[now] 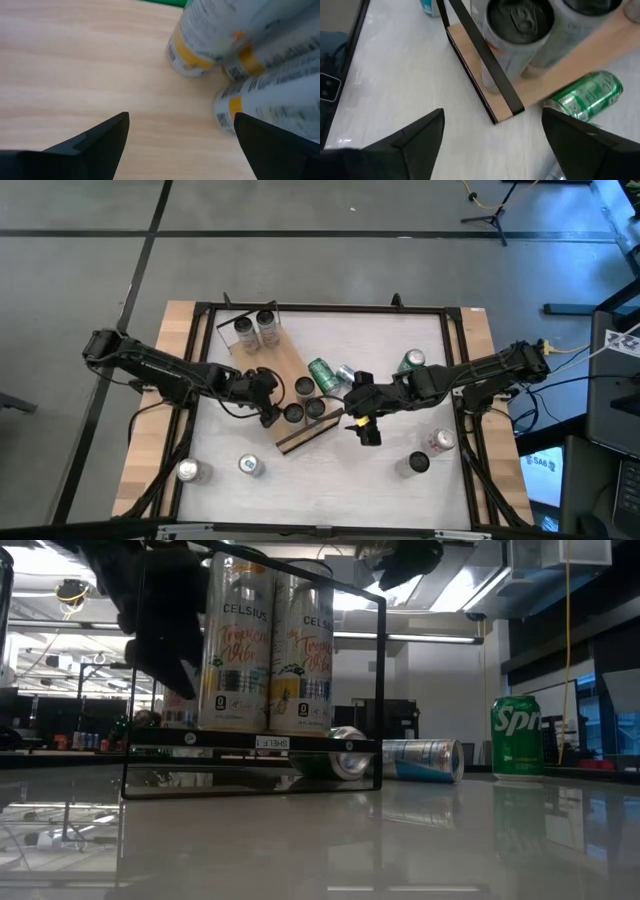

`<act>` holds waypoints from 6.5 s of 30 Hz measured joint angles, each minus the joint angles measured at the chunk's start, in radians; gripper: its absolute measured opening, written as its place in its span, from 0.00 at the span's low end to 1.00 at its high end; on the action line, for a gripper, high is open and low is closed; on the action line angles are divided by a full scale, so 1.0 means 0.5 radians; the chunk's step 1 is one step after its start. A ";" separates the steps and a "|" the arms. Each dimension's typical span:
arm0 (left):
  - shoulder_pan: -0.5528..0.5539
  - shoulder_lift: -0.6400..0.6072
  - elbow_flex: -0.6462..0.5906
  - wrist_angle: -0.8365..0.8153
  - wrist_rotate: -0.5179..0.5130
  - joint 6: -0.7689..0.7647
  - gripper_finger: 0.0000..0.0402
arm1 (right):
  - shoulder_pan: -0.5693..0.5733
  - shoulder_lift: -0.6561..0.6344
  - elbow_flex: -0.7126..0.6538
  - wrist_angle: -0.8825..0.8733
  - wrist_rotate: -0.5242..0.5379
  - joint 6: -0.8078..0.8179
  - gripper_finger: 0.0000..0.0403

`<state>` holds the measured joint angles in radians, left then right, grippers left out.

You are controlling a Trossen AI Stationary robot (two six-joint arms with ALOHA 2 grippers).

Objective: Place canned beverage on shelf
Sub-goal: Put the white yellow soda on the shelf aligned with the other white yellow soda cans

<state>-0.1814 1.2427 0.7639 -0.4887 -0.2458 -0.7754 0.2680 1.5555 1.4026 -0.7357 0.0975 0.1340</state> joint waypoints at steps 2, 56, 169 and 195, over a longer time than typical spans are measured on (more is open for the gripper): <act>0.000 -0.037 0.000 -0.078 0.010 -0.001 0.87 | 0.000 0.000 0.000 0.060 -0.001 -0.043 0.82; -0.098 -0.263 0.002 -0.186 0.095 -0.015 0.87 | -0.227 0.669 0.627 0.713 -0.569 -0.647 0.82; -0.494 0.254 0.612 -0.029 -0.478 0.570 0.87 | -0.222 0.665 1.193 -0.625 -0.304 -0.419 0.82; -0.493 0.254 0.610 -0.052 -0.498 0.507 0.67 | -0.223 0.665 1.193 -0.626 -0.304 -0.419 0.82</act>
<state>-0.4278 1.3697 1.0691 -0.5148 -0.4946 -0.5220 0.1567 1.8881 1.9991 -1.0489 -0.0547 -0.0757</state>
